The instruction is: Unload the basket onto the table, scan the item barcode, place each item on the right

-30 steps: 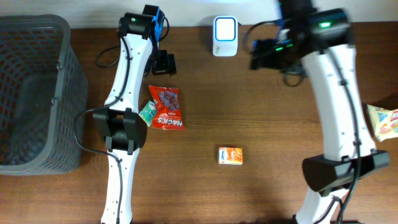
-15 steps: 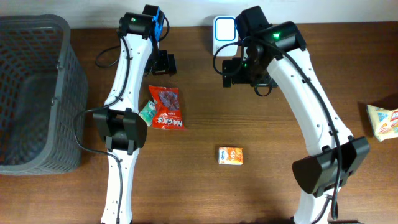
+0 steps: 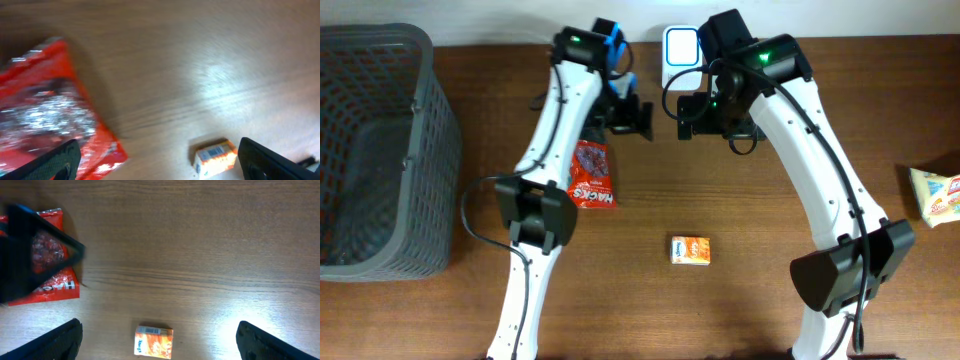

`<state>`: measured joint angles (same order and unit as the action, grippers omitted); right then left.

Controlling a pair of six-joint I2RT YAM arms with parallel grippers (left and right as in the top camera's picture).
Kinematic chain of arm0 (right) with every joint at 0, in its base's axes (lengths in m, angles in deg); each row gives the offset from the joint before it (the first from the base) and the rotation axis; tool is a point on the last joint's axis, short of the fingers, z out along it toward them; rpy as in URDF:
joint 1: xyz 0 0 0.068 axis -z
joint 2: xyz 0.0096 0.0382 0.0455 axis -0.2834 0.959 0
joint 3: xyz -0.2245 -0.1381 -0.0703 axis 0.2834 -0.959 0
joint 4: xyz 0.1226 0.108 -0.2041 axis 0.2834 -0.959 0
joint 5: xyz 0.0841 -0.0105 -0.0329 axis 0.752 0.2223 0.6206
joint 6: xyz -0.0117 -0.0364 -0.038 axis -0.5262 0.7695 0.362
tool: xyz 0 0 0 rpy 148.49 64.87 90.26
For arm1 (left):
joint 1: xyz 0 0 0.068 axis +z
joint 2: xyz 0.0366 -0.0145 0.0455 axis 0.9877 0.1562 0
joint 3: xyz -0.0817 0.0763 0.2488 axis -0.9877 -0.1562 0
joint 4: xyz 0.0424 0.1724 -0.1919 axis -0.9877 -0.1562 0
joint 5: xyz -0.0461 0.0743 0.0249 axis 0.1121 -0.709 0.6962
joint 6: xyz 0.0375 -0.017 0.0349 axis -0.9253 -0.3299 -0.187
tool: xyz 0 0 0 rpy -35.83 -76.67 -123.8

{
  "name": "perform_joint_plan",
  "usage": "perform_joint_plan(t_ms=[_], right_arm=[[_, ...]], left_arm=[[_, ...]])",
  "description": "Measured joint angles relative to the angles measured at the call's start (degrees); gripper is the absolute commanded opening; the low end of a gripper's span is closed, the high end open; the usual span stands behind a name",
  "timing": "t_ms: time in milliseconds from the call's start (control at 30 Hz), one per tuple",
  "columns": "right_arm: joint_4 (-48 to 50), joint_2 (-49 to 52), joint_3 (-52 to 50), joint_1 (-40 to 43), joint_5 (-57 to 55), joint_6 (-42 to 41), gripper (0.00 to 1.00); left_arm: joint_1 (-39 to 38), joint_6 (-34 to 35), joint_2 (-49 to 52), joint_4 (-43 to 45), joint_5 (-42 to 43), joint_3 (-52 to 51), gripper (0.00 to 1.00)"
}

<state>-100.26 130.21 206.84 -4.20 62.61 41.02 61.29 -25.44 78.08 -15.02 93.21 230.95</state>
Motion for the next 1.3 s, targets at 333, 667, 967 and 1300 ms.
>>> perform_joint_plan(t_ms=[333, 667, 967, 1300], right_arm=[[-3.78, 0.00, 0.00, 2.05, -10.69, 1.99, 0.98], [-1.25, 0.00, 0.00, 12.46, -13.18, 1.99, 0.98], [-1.31, 0.00, 0.00, 13.46, -13.35, 1.99, 0.98], [-1.31, 0.00, 0.00, 13.46, -13.35, 2.01, 0.98]], left_arm=[[-1.51, -1.20, -16.52, 0.22, -9.09, -20.26, 0.99], [0.39, 1.57, -33.00, 11.67, -15.41, -47.69, 0.99], [4.09, 1.64, -31.52, 28.81, -15.34, -60.26, 0.99], [5.90, 2.27, -31.52, 36.70, -10.19, -64.11, 0.84]])
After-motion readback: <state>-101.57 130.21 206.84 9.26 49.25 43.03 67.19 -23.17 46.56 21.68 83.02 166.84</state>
